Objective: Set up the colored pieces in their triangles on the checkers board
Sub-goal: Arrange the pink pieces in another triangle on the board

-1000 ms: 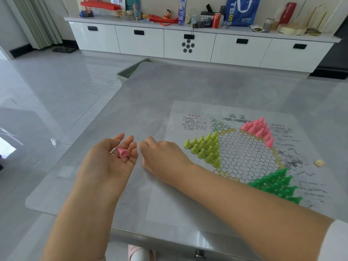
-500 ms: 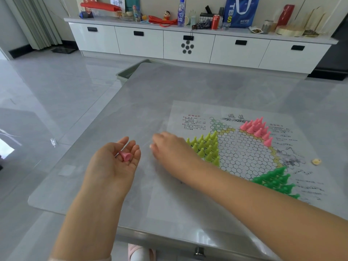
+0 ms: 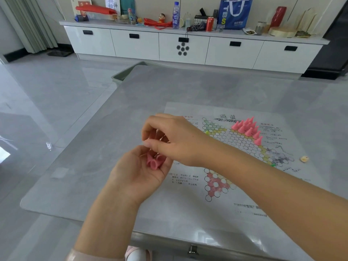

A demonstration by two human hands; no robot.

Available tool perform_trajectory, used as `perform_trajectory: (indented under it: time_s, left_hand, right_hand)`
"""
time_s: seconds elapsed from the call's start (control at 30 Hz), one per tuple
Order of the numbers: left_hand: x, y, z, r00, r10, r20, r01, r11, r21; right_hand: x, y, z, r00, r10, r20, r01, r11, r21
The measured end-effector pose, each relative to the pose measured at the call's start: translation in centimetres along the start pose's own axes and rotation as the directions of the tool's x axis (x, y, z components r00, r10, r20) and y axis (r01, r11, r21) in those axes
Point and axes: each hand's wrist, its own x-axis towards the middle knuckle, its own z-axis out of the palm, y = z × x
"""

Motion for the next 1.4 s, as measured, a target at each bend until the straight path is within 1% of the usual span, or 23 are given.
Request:
perform_trajectory:
  time_s: [0.07, 0.13, 0.17, 0.2, 0.23, 0.3, 0.37, 0.43, 0.5, 0.6, 0.67, 0.7, 0.77, 0.87, 0.93, 1.07, 1.2, 1.33, 1.4]
  left_hand:
    - [0.3, -0.2, 0.0, 0.999, -0.024, -0.025, 0.025, 0.999, 0.032]
    - [0.5, -0.7, 0.4, 0.997, -0.042, -0.069, 0.050, 0.992, 0.115]
    - [0.5, -1.1, 0.6, 0.996, -0.042, -0.075, 0.054, 0.983, 0.175]
    - [0.5, -1.5, 0.9, 0.997, -0.041, -0.060, 0.054, 0.970, 0.236]
    - [0.5, -1.9, 1.2, 0.998, -0.042, -0.036, 0.051, 0.956, 0.290]
    - [0.6, -2.8, 1.7, 0.999, -0.045, -0.005, 0.044, 0.935, 0.352]
    - [0.9, -3.4, 1.9, 0.999, -0.054, -0.001, 0.051, 0.933, 0.356]
    - [1.2, -3.9, 2.1, 0.999, -0.055, 0.001, 0.051, 0.940, 0.336]
    - [1.6, -4.4, 2.3, 1.000, -0.013, -0.003, 0.013, 0.936, 0.352]
    - [1.9, -5.1, 2.7, 0.998, 0.057, -0.003, -0.051, 0.913, 0.404]
    - [1.9, -5.3, 3.0, 0.997, 0.078, 0.013, -0.075, 0.890, 0.451]
    - [1.9, -5.4, 3.1, 0.996, 0.083, 0.015, -0.080, 0.876, 0.477]
    - [2.0, -5.6, 3.2, 0.996, 0.089, 0.007, -0.080, 0.853, 0.515]
    - [2.1, -6.2, 3.3, 0.996, 0.085, 0.006, -0.074, 0.832, 0.550]
    - [2.1, -6.5, 3.4, 0.997, 0.073, 0.007, -0.064, 0.822, 0.565]
    - [2.4, -6.9, 3.4, 0.999, 0.048, -0.007, -0.036, 0.826, 0.562]
    - [2.6, -7.0, 3.3, 0.997, 0.069, 0.019, -0.067, 0.799, 0.597]
    - [2.9, -7.2, 3.2, 0.995, 0.095, 0.022, -0.087, 0.772, 0.630]
    - [3.1, -7.4, 3.3, 0.995, 0.098, 0.018, -0.087, 0.768, 0.634]
  right_hand:
    - [-0.6, 0.4, -0.8, 0.993, 0.072, -0.096, -0.054, 0.983, 0.177]
    - [-1.6, 0.9, -1.5, 0.967, 0.173, -0.190, -0.092, 0.923, 0.374]
    - [-2.2, 1.1, -1.6, 0.953, 0.204, -0.225, -0.095, 0.903, 0.418]
    - [-2.8, 1.4, -1.5, 0.944, 0.216, -0.249, -0.095, 0.901, 0.422]
    - [-3.4, 1.6, -1.2, 0.940, 0.209, -0.268, -0.090, 0.914, 0.395]
    - [-4.4, 1.9, -0.7, 0.937, 0.165, -0.308, -0.081, 0.960, 0.269]
    - [-5.1, 2.3, -0.6, 0.938, 0.114, -0.326, -0.071, 0.988, 0.140]
    - [-5.7, 2.8, -0.8, 0.939, 0.098, -0.329, -0.072, 0.993, 0.090]
    - [-6.3, 3.0, -1.0, 0.934, 0.132, -0.331, -0.090, 0.986, 0.138]
    - [-7.2, 3.4, -1.6, 0.932, 0.190, -0.309, -0.108, 0.959, 0.263]
    - [-7.8, 3.9, -2.3, 0.923, 0.236, -0.304, -0.123, 0.929, 0.349]
    - [-8.0, 4.1, -2.6, 0.917, 0.249, -0.311, -0.127, 0.923, 0.364]
    - [-8.6, 4.4, -3.0, 0.914, 0.239, -0.327, -0.140, 0.944, 0.299]
    - [-9.0, 4.5, -3.1, 0.932, 0.146, -0.331, -0.116, 0.987, 0.108]
    - [-9.2, 4.6, -3.0, 0.931, 0.099, -0.351, -0.092, 0.995, 0.036]
    - [-9.7, 4.9, -3.1, 0.902, 0.078, -0.425, -0.069, 0.997, 0.037]
    - [-10.0, 5.3, -3.1, 0.900, 0.099, -0.425, -0.064, 0.993, 0.094]
    - [-10.2, 5.6, -3.1, 0.888, 0.104, -0.447, -0.096, 0.995, 0.042]
    - [-10.3, 5.7, -3.2, 0.877, 0.130, -0.462, -0.110, 0.991, 0.071]
